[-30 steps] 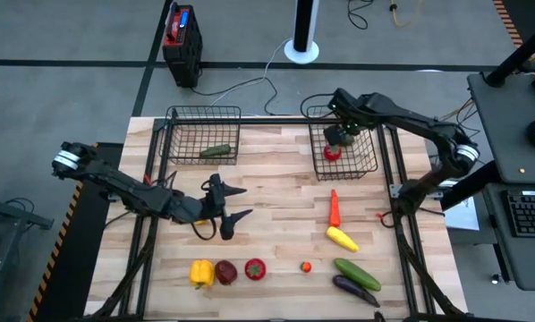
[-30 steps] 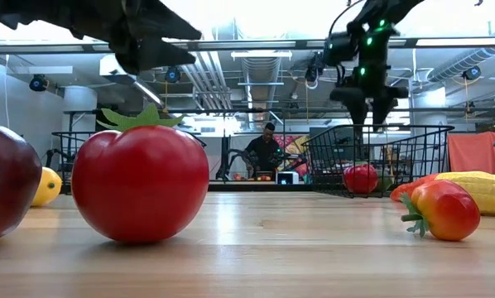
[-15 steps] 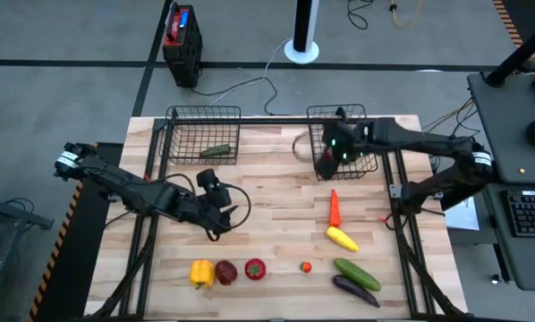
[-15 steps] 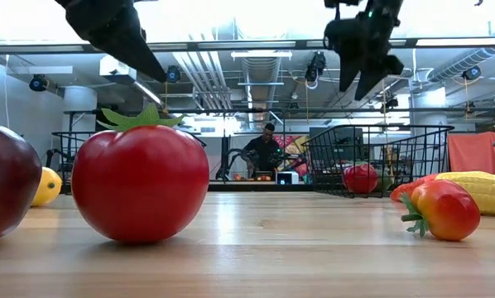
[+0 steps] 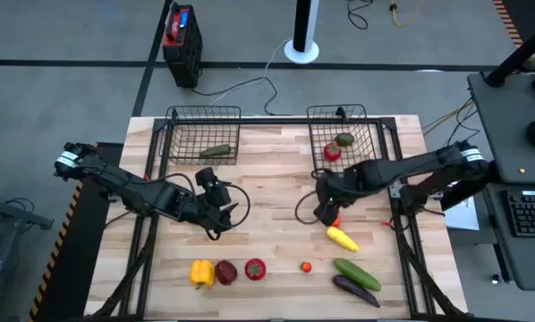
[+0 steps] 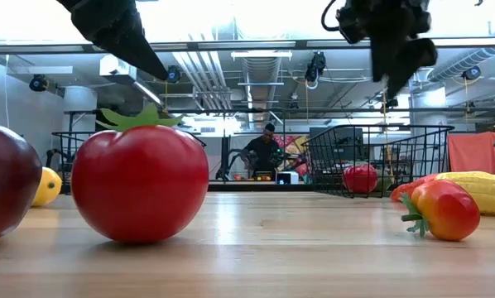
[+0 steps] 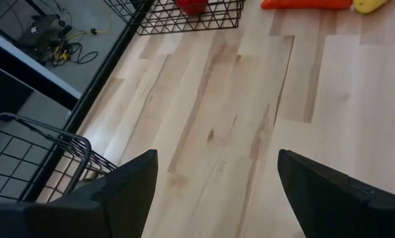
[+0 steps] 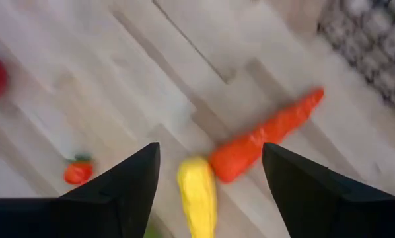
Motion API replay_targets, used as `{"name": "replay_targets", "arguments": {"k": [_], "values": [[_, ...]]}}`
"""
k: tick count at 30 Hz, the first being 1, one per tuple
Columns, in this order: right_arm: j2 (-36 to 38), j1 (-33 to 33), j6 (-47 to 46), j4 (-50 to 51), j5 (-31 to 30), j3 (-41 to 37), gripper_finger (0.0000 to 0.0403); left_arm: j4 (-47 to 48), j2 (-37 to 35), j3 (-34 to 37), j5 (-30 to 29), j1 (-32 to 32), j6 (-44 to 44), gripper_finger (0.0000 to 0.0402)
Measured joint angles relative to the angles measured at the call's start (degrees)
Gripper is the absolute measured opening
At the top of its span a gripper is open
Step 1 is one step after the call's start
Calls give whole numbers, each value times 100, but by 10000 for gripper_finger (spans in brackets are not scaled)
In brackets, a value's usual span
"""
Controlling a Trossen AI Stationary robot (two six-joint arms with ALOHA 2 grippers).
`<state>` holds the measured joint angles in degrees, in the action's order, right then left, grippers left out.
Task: Sort produce into baskets
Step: Put the orange carrot into the left black wire basket
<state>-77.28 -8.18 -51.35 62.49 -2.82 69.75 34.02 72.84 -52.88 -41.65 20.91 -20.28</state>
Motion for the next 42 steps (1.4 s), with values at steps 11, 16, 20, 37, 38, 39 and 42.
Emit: {"name": "replay_targets", "arguments": {"k": [11, 16, 20, 37, 38, 39, 42], "values": [[-121, -195, -1166, 65, 52, -867, 299, 47, 13, 4, 6, 0, -38, 293], [-89, -153, -1615, -227, 44, -1335, 313, 60, 13, 4, 14, 0, -37, 293], [-87, -90, -1815, -738, 28, -1656, 309, 64, 13, 5, 15, 0, -30, 293], [-715, -24, -1949, -2062, -31, -2281, 297, 12, 15, 9, -44, -2, -21, 293], [-791, -24, -1923, -2130, -34, -2281, 295, 4, 15, 9, -48, -1, -20, 293], [-856, -24, -1897, -2200, -31, -2281, 293, 5, 15, 9, -48, 0, -21, 293], [-1035, -24, -1830, -2349, -40, -2279, 283, -4, 15, 9, -48, -1, -19, 293]]}}
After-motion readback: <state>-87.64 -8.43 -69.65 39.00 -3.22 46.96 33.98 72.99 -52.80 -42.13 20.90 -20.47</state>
